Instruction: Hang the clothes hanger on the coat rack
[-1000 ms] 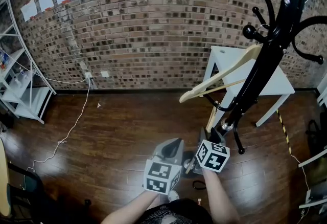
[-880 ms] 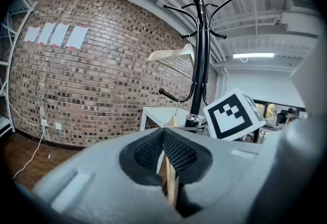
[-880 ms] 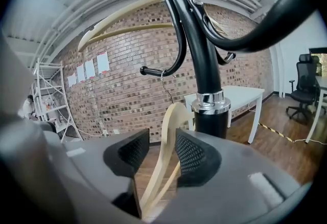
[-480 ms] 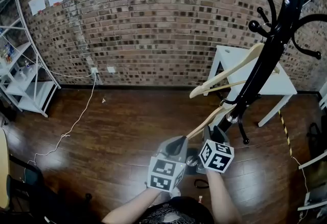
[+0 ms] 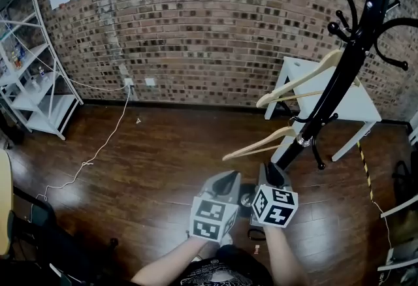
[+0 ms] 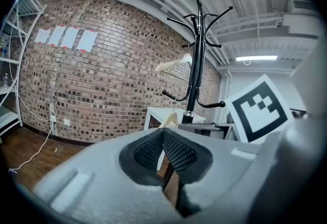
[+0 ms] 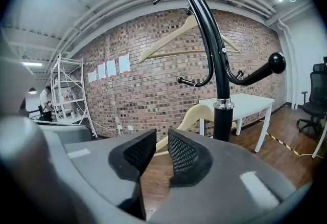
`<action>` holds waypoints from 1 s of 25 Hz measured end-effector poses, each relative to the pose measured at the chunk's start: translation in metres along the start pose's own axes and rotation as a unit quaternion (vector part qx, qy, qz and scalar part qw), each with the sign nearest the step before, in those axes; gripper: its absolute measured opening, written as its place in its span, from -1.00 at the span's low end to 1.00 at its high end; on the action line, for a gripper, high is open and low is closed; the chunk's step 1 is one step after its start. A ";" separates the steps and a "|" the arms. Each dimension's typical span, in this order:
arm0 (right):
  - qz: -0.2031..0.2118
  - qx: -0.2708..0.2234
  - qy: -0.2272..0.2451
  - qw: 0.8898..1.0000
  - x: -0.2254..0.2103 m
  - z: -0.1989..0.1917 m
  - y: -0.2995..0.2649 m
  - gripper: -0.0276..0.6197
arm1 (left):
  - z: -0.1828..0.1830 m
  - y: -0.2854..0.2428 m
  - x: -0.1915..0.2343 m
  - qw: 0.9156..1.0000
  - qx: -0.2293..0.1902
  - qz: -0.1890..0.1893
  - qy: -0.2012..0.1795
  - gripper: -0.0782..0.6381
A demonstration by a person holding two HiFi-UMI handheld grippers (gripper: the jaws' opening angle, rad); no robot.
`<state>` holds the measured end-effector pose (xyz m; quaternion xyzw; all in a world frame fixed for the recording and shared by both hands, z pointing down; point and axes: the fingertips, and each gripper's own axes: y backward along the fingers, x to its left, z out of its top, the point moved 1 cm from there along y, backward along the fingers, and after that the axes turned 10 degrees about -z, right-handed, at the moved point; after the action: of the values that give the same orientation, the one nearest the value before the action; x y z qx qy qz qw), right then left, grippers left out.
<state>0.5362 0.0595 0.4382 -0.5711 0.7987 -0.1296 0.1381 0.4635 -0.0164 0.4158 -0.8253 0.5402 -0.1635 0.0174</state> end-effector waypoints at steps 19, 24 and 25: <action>0.079 -0.038 0.049 0.995 0.085 -0.026 0.097 -0.91 | -0.032 0.079 -0.004 1.000 0.002 0.031 0.003 -0.77; 0.087 -0.036 0.056 0.994 0.092 -0.032 0.105 -0.91 | -0.034 0.087 -0.004 0.999 -0.003 0.034 0.005 -0.77; 0.088 -0.037 0.057 0.994 0.093 -0.032 0.106 -0.91 | -0.033 0.087 -0.004 0.999 -0.005 0.035 0.005 -0.77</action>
<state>0.4027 0.0062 0.4220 -0.4950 0.8566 -0.1203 0.0819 0.3752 -0.0446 0.4283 -0.8050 0.5698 -0.1641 0.0161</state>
